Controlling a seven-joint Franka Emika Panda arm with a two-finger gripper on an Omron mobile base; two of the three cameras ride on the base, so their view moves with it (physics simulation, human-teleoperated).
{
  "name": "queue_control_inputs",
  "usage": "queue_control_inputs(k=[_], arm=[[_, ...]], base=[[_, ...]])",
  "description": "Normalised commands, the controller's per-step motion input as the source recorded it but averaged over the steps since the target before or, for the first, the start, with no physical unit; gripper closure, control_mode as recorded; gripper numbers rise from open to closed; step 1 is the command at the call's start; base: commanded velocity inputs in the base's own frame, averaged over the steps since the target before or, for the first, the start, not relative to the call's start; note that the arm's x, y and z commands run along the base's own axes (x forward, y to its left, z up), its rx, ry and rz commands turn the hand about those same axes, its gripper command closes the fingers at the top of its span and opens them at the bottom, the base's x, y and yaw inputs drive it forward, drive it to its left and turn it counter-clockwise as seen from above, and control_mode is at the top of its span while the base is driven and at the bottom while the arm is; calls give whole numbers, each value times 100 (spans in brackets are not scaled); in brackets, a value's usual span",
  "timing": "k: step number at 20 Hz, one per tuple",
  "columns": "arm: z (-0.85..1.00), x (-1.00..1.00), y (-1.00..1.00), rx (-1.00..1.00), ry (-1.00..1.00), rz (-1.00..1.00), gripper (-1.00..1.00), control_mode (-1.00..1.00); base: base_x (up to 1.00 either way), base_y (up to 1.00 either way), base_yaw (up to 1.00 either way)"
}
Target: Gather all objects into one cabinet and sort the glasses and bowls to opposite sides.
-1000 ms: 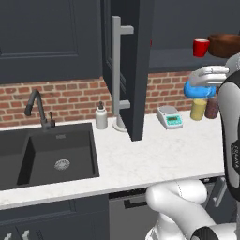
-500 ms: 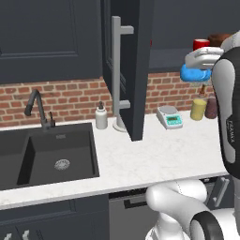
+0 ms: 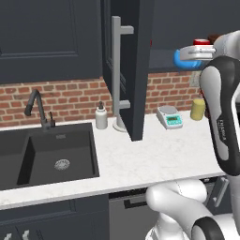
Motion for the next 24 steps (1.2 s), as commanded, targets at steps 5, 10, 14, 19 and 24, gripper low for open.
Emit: queue_control_inputs(k=[5,10,14,19,24], arm=[[0,44,2,0,-7,6,100,-100],[0,47,5,0,9,7,100,-100],[0,59,1,0,9,6,100,-100],[-2,53,1,0,6,6,100,-100],[-16,38,6,0,0,6,100,-100]], base=[[0,0,0],[0,0,0],[0,0,0],[0,0,0],[0,0,0]])
